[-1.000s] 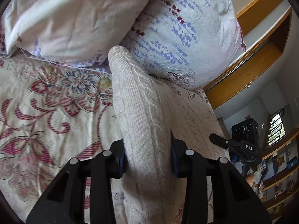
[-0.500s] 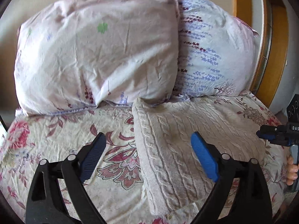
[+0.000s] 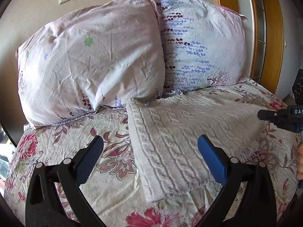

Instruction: Fold small clothes

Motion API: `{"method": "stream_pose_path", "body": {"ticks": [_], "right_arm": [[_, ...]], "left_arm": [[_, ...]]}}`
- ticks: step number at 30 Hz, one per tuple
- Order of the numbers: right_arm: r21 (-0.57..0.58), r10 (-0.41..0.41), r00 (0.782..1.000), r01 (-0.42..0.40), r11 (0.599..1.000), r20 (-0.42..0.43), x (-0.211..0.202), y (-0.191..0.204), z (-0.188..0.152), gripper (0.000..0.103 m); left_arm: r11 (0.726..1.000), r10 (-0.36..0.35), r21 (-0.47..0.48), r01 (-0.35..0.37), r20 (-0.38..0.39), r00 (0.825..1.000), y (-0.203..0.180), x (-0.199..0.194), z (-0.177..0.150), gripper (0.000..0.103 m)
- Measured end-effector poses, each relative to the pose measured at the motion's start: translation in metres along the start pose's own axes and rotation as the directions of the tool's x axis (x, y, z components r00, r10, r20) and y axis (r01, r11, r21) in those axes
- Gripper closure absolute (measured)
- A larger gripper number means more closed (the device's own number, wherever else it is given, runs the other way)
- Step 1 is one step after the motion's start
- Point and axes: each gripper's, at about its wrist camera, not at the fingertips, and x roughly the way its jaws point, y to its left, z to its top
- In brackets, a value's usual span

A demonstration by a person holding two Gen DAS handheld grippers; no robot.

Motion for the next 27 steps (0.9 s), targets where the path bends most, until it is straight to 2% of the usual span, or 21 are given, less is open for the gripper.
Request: {"method": "stream_pose_path", "body": {"ticks": [4,7,10,12,13,14,15,16,19,21,22,23,25,27], "right_arm": [[0.002,-0.103,0.99,0.104,0.995,-0.091,0.008,-0.014,-0.021,0.095],[0.043,-0.094,0.991,0.099,0.994,-0.099,0.012,-0.024,-0.034,0.095],[-0.008,-0.111,0.989,0.11,0.994,-0.096,0.007,-0.012,-0.028,0.093],[-0.027,-0.098,0.993,0.096,0.995,-0.07,0.0,-0.003,-0.018,0.085],[-0.032,-0.105,0.993,0.104,0.994,-0.045,-0.002,0.001,-0.012,0.068],[-0.035,-0.113,0.993,0.113,0.993,-0.018,-0.003,0.002,-0.004,0.046],[-0.04,-0.12,0.993,0.12,0.992,-0.001,0.0,0.002,0.004,0.04],[-0.039,-0.143,0.99,0.143,0.989,0.002,0.007,-0.001,0.012,0.039],[0.025,-0.137,0.989,0.138,0.99,-0.057,0.04,-0.019,0.029,0.041],[0.068,-0.132,0.986,0.139,0.988,-0.098,0.06,-0.029,0.036,0.053],[0.081,-0.115,0.986,0.126,0.989,-0.119,0.069,-0.032,0.038,0.062],[0.079,-0.099,0.985,0.111,0.991,-0.14,0.077,-0.033,0.039,0.076],[0.058,-0.111,0.984,0.12,0.991,-0.141,0.085,-0.033,0.038,0.091],[0.057,-0.13,0.985,0.137,0.989,-0.109,0.081,-0.036,0.039,0.094]], "left_arm": [[0.999,0.008,0.045,-0.008,-0.014,1.0,-0.01,0.004,-0.006,0.003],[0.998,0.005,0.06,-0.003,-0.035,0.999,-0.014,0.008,-0.011,0.003],[0.998,0.023,0.062,-0.019,-0.058,0.998,-0.014,0.013,-0.014,0.003],[0.998,0.029,0.055,-0.026,-0.064,0.998,-0.011,0.013,-0.015,0.002],[0.998,0.032,0.05,-0.029,-0.067,0.997,-0.01,0.013,-0.015,0.002],[0.998,0.037,0.046,-0.034,-0.072,0.997,-0.009,0.015,-0.014,0.002],[0.998,0.043,0.042,-0.04,-0.077,0.996,-0.009,0.015,-0.014,0.002],[0.998,0.047,0.039,-0.044,-0.081,0.996,-0.008,0.016,-0.014,0.002],[0.998,0.055,0.03,-0.053,-0.095,0.994,-0.008,0.018,-0.014,0.002],[0.998,0.064,0.026,-0.062,-0.106,0.992,-0.007,0.019,-0.015,0.002],[0.998,0.068,0.024,-0.066,-0.111,0.991,-0.006,0.02,-0.016,0.002],[0.998,0.069,0.021,-0.067,-0.114,0.991,-0.005,0.021,-0.016,0.002],[0.998,0.069,0.013,-0.068,-0.121,0.99,-0.002,0.023,-0.016,0.002],[0.998,0.07,0.008,-0.07,-0.127,0.989,-0.001,0.025,-0.016,0.002]]}}
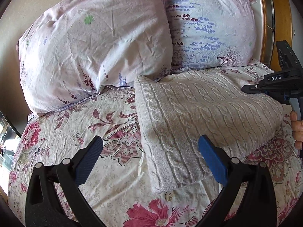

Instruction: Fold small clothes

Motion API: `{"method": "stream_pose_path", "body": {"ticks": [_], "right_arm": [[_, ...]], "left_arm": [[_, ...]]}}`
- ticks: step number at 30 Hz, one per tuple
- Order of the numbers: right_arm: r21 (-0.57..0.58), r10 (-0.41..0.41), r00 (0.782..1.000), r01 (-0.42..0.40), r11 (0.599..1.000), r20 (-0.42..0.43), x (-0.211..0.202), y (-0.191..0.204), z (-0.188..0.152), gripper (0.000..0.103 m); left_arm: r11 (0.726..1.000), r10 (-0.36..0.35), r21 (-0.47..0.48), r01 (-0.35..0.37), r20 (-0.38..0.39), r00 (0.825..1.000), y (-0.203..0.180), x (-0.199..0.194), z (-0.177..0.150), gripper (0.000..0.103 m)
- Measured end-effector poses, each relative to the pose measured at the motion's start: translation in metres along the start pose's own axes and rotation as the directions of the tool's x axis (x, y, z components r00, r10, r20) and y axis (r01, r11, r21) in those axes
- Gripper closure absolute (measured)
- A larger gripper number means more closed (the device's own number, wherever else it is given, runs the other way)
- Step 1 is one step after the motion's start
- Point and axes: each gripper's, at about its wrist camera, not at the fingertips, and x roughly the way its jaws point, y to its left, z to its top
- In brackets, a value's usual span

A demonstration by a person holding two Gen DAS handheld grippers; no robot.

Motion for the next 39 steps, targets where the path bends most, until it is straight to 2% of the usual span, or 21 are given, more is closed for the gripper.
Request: {"method": "stream_pose_path", "body": {"ticks": [4,7,8,9,11,12,15,18,20,22,24,27,33,37,39], "right_arm": [[0.083,-0.047,0.998,0.043,0.996,0.045,-0.009,-0.017,0.005,0.095],[0.068,-0.061,0.998,0.061,0.996,-0.007,0.001,-0.019,0.003,0.094],[0.053,-0.06,0.998,0.06,0.997,0.0,-0.003,-0.016,0.002,0.092],[0.037,-0.056,0.998,0.056,0.998,0.009,-0.01,-0.012,0.0,0.088],[-0.002,-0.055,0.998,0.055,0.998,0.038,-0.03,0.001,-0.008,0.07],[-0.031,-0.048,0.997,0.05,0.998,0.064,-0.041,0.008,-0.014,0.067],[-0.152,-0.019,0.991,0.04,0.988,0.134,-0.071,0.031,-0.039,0.067],[-0.271,0.015,0.989,0.025,0.962,0.146,-0.081,0.054,-0.063,0.067],[-0.309,0.024,0.99,0.021,0.951,0.14,-0.079,0.064,-0.071,0.067],[-0.347,-0.005,0.992,0.048,0.937,0.124,-0.072,0.072,-0.076,0.067],[-0.355,-0.065,0.994,0.092,0.93,0.088,-0.06,0.071,-0.078,0.067],[-0.32,-0.153,0.988,0.15,0.936,0.016,-0.042,0.058,-0.081,0.067],[-0.358,-0.192,0.981,0.188,0.915,0.027,-0.035,0.059,-0.09,0.066],[-0.358,-0.171,0.984,0.175,0.917,0.043,-0.034,0.056,-0.089,0.066],[-0.315,-0.137,0.99,0.143,0.938,0.04,-0.044,0.052,-0.084,0.067]], "left_arm": [[1.0,-0.002,-0.006,0.002,-0.003,1.0,0.003,0.002,-0.001,0.002],[1.0,-0.004,-0.017,0.004,-0.003,1.0,0.008,-0.001,-0.002,0.002],[1.0,-0.002,-0.021,0.002,0.001,1.0,0.011,-0.004,-0.003,0.002],[1.0,-0.001,-0.026,0.001,0.008,1.0,0.015,-0.008,-0.005,0.002],[0.999,0.001,-0.037,-0.001,0.017,1.0,0.025,-0.015,-0.01,0.002],[0.999,0.002,-0.042,-0.001,0.02,1.0,0.029,-0.017,-0.013,0.002],[0.998,0.017,-0.067,-0.016,0.023,1.0,0.038,-0.022,-0.017,0.002],[0.996,0.0,-0.086,0.003,0.029,1.0,0.037,-0.022,-0.012,0.002],[0.997,0.036,-0.074,-0.035,0.019,0.999,0.031,-0.018,-0.008,0.002],[0.996,0.076,-0.057,-0.075,0.005,0.997,0.026,-0.012,-0.005,0.002],[0.994,0.09,-0.057,-0.092,-0.037,0.995,0.027,-0.003,-0.007,0.002],[0.993,0.069,-0.086,-0.077,-0.091,0.994,0.034,0.009,-0.013,0.002],[0.99,0.036,-0.129,-0.059,-0.178,0.983,0.038,0.026,-0.024,0.002],[0.984,-0.007,-0.174,-0.027,-0.19,0.982,0.045,0.031,-0.024,0.002],[0.983,-0.01,-0.181,-0.02,-0.164,0.986,0.048,0.021,-0.024,0.002]]}}
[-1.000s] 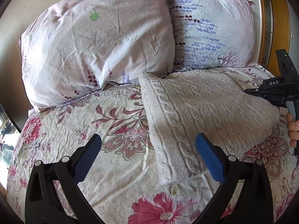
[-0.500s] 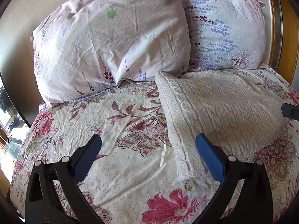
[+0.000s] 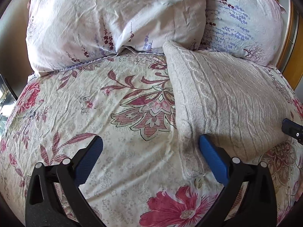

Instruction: Fold small clothes

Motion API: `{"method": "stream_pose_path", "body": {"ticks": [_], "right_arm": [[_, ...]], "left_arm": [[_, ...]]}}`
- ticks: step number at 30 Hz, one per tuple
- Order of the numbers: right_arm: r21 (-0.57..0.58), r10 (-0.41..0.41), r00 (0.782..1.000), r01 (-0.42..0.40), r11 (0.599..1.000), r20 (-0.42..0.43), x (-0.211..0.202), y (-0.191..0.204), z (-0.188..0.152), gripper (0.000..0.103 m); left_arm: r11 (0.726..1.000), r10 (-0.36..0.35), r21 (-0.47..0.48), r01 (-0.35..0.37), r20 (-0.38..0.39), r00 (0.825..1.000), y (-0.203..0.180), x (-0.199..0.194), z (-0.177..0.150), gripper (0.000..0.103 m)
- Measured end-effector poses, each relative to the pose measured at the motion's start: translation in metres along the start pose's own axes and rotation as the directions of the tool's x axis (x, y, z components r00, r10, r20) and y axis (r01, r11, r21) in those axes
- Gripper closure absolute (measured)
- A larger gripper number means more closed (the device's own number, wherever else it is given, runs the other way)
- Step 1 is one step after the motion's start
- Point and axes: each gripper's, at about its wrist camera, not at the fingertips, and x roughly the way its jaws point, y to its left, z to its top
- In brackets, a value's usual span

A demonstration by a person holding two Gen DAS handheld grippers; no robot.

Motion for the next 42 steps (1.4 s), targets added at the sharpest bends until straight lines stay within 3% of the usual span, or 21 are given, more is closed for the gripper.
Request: {"method": "stream_pose_path", "body": {"ticks": [1,3,4,6,8,13,18,29,35,42], "right_arm": [[0.037,0.015,1.0,-0.016,0.999,0.022,-0.01,-0.005,0.001,0.066],[0.06,-0.06,0.994,0.055,0.997,0.096,-0.034,-0.012,0.0,0.039],[0.053,-0.119,0.984,0.112,0.992,0.136,-0.045,-0.013,0.0,0.017],[0.024,-0.151,0.972,0.149,0.989,0.18,-0.059,-0.009,-0.001,0.013],[0.008,-0.172,0.973,0.173,0.985,0.153,-0.059,-0.002,-0.002,0.001],[-0.085,-0.3,0.953,0.302,0.949,0.036,-0.03,0.026,-0.027,0.001],[-0.087,-0.303,0.953,0.303,0.949,0.008,-0.011,0.035,-0.044,0.001],[-0.072,-0.315,0.946,0.31,0.948,-0.078,0.013,0.032,-0.049,0.001],[-0.113,-0.367,0.926,0.357,0.927,-0.084,0.019,0.038,-0.052,0.001],[-0.103,-0.369,0.927,0.361,0.927,-0.073,0.018,0.04,-0.054,0.001]], "left_arm": [[1.0,0.005,-0.002,-0.005,0.026,1.0,0.001,-0.009,-0.002,0.002],[1.0,0.012,0.003,-0.012,0.087,0.996,0.003,-0.029,-0.006,0.002],[1.0,0.015,-0.002,-0.015,0.11,0.994,0.004,-0.038,-0.008,0.002],[1.0,0.008,-0.017,-0.006,0.108,0.994,0.003,-0.047,-0.01,0.002],[1.0,0.007,-0.028,-0.005,0.07,0.998,-0.002,-0.049,-0.011,0.002],[1.0,0.006,0.026,-0.007,0.026,1.0,-0.028,-0.043,-0.031,0.002],[0.999,0.017,0.043,-0.016,-0.023,1.0,-0.038,-0.029,-0.042,0.002],[0.999,0.028,0.036,-0.026,-0.069,0.997,-0.039,-0.014,-0.044,0.002],[1.0,-0.001,0.005,0.002,-0.079,0.997,-0.034,-0.012,-0.045,0.002],[1.0,-0.005,0.001,0.006,-0.08,0.997,-0.034,-0.011,-0.045,0.002]]}}
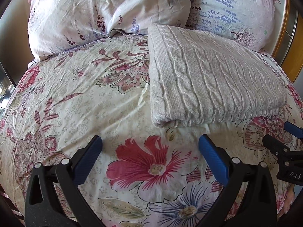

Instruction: Fold small clothes

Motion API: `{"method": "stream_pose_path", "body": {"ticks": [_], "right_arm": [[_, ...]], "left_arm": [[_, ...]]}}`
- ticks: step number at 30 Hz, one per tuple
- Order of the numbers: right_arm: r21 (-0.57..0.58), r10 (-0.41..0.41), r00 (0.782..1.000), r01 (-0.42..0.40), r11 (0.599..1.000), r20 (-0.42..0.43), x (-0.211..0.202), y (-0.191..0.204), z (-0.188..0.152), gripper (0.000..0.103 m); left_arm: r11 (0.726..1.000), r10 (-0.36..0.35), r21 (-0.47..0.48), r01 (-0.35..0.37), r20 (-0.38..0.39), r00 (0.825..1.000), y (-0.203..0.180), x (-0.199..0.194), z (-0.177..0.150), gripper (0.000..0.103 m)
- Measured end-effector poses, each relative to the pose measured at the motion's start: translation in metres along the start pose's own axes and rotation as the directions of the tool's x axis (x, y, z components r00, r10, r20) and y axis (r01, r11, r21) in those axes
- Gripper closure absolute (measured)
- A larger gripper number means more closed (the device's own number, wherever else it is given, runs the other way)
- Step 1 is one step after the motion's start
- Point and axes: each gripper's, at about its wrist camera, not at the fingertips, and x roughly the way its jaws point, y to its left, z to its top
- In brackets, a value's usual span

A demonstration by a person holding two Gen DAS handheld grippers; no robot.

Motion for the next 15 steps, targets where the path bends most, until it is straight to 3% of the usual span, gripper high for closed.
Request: {"method": "stream_pose_path", "body": {"ticks": [15], "right_arm": [[-0.003,-0.001,1.0,0.001,1.0,0.015,-0.0019,-0.0009,-0.0025,0.001]], "left_arm": [[1.0,0.0,0.0,0.0,0.0,1.0,0.0001,0.0002,0.0,0.002]]}}
